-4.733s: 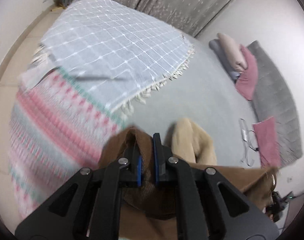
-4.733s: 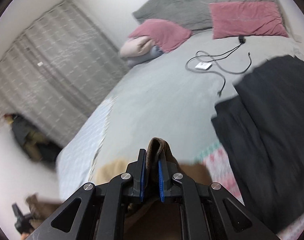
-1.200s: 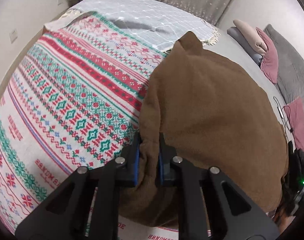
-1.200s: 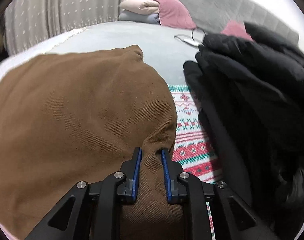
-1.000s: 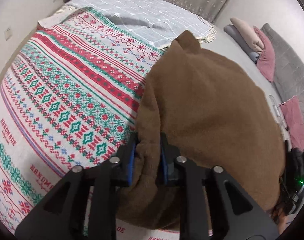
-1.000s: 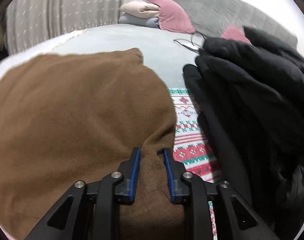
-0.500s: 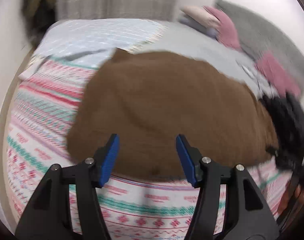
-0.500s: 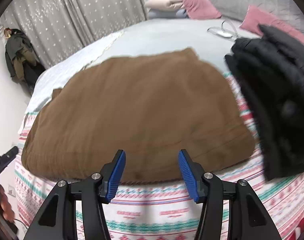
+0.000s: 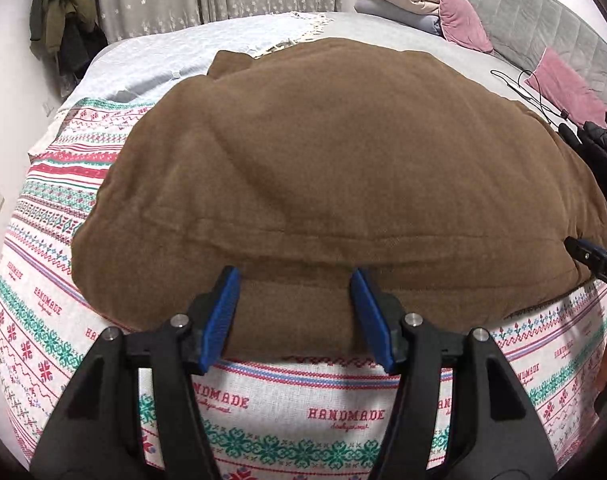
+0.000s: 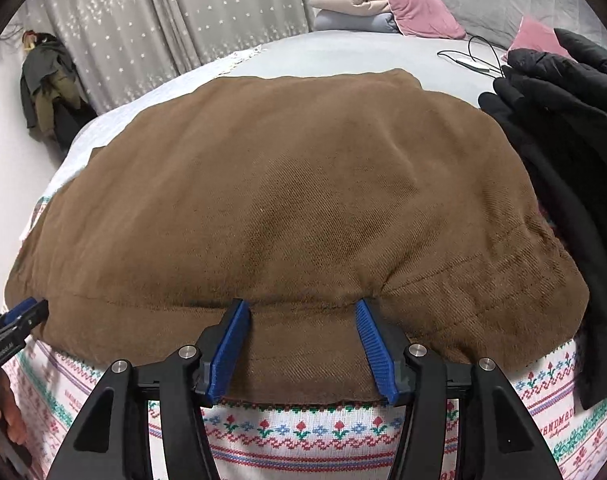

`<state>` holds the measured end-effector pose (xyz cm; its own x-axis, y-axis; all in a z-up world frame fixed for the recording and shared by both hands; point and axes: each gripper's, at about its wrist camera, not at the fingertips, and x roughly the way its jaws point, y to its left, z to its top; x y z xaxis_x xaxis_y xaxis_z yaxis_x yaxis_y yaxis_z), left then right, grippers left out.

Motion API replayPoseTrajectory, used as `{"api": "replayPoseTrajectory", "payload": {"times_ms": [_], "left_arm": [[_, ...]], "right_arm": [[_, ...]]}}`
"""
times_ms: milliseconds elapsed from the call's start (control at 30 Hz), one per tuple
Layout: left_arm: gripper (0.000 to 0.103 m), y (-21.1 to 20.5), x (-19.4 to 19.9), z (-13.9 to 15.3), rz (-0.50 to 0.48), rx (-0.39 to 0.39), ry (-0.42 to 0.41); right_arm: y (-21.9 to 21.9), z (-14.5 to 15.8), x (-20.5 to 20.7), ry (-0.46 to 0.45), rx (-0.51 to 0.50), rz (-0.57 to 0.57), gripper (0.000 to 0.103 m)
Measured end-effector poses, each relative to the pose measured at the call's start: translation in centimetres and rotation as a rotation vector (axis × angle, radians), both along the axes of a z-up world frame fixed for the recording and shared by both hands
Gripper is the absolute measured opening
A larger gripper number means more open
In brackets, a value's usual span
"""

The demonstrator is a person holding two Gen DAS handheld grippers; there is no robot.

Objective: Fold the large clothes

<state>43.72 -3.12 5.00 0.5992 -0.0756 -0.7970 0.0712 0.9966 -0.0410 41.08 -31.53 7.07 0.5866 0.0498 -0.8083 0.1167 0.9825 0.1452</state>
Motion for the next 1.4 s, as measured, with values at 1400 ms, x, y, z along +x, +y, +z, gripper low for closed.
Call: {"api": "replayPoseTrajectory", "payload": {"times_ms": [1400], "left_arm": [[0.068, -10.6, -2.5, 5.7, -0.299, 0.155, -0.047]], "right_arm": [[-9.1, 1.5, -6.9, 0.186, 0.44, -0.436, 0.078]]}}
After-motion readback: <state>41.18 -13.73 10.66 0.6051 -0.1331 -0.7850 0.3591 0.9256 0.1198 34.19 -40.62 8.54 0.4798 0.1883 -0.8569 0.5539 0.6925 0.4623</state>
